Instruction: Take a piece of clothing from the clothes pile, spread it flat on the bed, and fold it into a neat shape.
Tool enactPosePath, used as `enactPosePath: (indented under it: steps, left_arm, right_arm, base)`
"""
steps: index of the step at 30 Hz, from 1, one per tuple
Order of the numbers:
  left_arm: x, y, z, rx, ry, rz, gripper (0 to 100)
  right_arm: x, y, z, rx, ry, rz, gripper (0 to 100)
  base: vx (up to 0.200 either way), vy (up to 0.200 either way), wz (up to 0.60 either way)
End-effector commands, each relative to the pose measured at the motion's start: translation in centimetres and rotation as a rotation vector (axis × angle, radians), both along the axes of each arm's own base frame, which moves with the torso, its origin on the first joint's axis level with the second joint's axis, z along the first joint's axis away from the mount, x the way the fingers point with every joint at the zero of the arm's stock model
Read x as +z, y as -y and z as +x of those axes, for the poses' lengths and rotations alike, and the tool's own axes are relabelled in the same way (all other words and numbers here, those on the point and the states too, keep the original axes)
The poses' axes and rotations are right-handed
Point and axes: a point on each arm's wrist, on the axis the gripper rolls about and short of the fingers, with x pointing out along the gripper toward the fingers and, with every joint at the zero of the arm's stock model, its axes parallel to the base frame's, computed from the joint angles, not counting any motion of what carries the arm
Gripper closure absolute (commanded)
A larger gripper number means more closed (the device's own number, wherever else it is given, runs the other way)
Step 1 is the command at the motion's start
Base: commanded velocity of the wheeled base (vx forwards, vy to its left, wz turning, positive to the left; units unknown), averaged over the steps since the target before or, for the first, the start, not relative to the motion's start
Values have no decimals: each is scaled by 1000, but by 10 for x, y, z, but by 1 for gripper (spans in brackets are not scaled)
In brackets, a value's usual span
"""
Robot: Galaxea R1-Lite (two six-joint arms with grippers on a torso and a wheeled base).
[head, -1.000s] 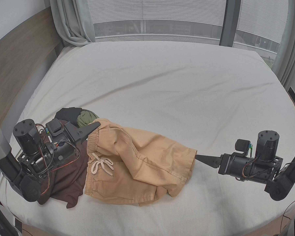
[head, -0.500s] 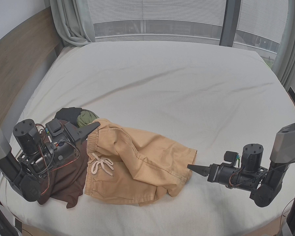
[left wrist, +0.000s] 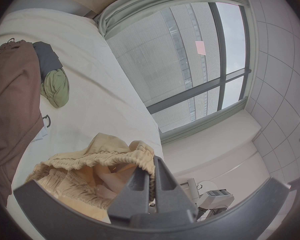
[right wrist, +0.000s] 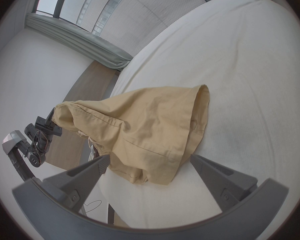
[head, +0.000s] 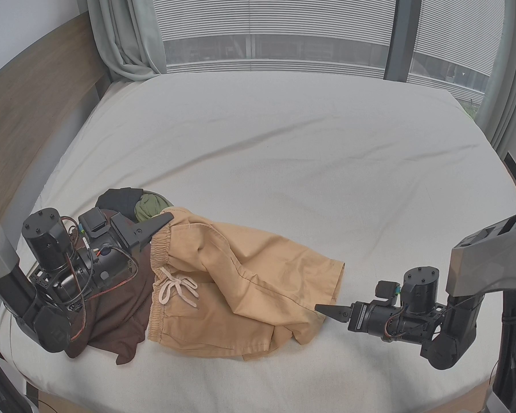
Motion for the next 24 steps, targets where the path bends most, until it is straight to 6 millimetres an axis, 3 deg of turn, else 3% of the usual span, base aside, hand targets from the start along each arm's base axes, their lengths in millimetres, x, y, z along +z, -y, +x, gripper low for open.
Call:
enactPosePath:
  steps: [1,10,24]
  left_arm:
    - [1,-1,0,3,3,-1,100]
    - [2,-2,0,6,7,-2,100]
    - [4,-2,-1,6,13,-3,100]
  right_arm:
    - [-14,-4,4,6,-28,-12,0]
    - [-26,-17,7,39,-42,-16,0]
    - [-46,-31,28,40,-38,-6,0]
  base:
    - [0,0,0]
    - [0,0,0]
    - [0,0,0]
